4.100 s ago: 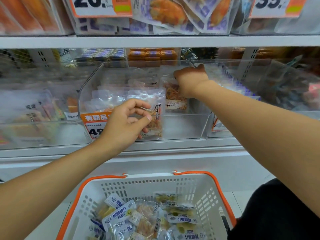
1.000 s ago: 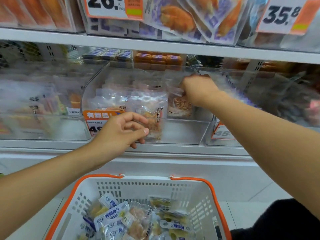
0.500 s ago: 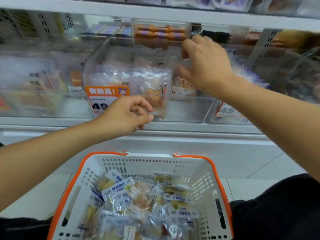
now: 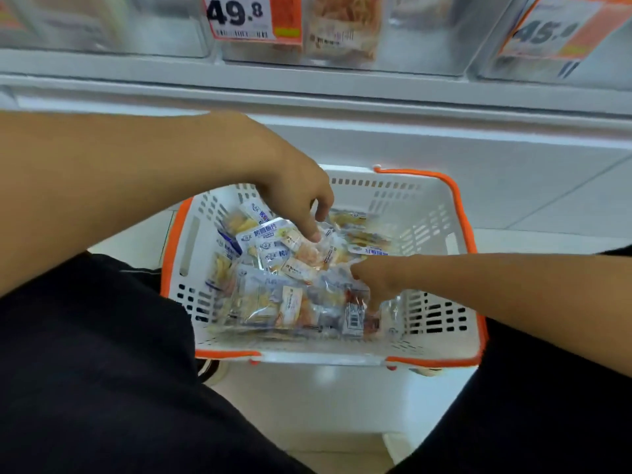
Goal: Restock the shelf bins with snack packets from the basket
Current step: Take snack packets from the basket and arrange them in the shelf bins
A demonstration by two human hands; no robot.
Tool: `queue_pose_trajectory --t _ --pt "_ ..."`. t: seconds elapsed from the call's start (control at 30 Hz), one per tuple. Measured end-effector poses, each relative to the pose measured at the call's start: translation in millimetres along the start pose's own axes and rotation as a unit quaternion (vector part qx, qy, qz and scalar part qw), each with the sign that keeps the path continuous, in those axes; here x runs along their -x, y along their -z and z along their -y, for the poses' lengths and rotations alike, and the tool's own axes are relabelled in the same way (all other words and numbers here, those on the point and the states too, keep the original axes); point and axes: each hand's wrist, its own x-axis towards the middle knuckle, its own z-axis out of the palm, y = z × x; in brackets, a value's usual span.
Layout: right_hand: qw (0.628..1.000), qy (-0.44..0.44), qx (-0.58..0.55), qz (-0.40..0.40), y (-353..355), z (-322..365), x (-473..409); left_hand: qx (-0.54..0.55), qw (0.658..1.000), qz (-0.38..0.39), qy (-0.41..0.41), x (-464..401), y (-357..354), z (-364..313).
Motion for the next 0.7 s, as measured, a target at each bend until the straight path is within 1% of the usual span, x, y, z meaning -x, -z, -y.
queue_pose_trajectory --t 0.07,0.17,0.33,0.4,0.5,0.63,0.7 --pt "0.999 -0.03 -0.021 -0.014 -20.9 -3.1 -10.1 -0.005 1.0 -0.003 -0.004 1.3 -0.9 -0.3" --pt "0.996 -0.058 -0.045 -0.05 -33.6 -4.2 -17.8 -0.025 1.0 0.005 0.015 3.5 -4.5 7.8" --pt "0.997 -0.05 -0.015 -0.06 -30.5 1.2 -27.2 -0.026 0.999 0.007 0.031 3.5 -7.3 18.3" --pt "0.996 -0.053 -0.026 -0.069 -33.6 -0.2 -29.7 -0.025 0.999 0.006 0.032 4.3 -7.3 19.2" --pt "0.996 -0.053 -0.057 -0.047 -40.2 -4.1 -34.5 -0.024 0.999 0.002 0.028 3.9 -8.0 19.2" --pt "0.997 -0.047 -0.066 0.0 -30.1 -6.4 -32.7 -0.024 0.999 0.007 0.026 5.9 -7.8 20.1" --pt "0.987 -0.051 -0.147 0.038 -13.5 -9.9 -27.2 -0.025 0.999 0.016 0.03 7.4 -7.1 20.6"
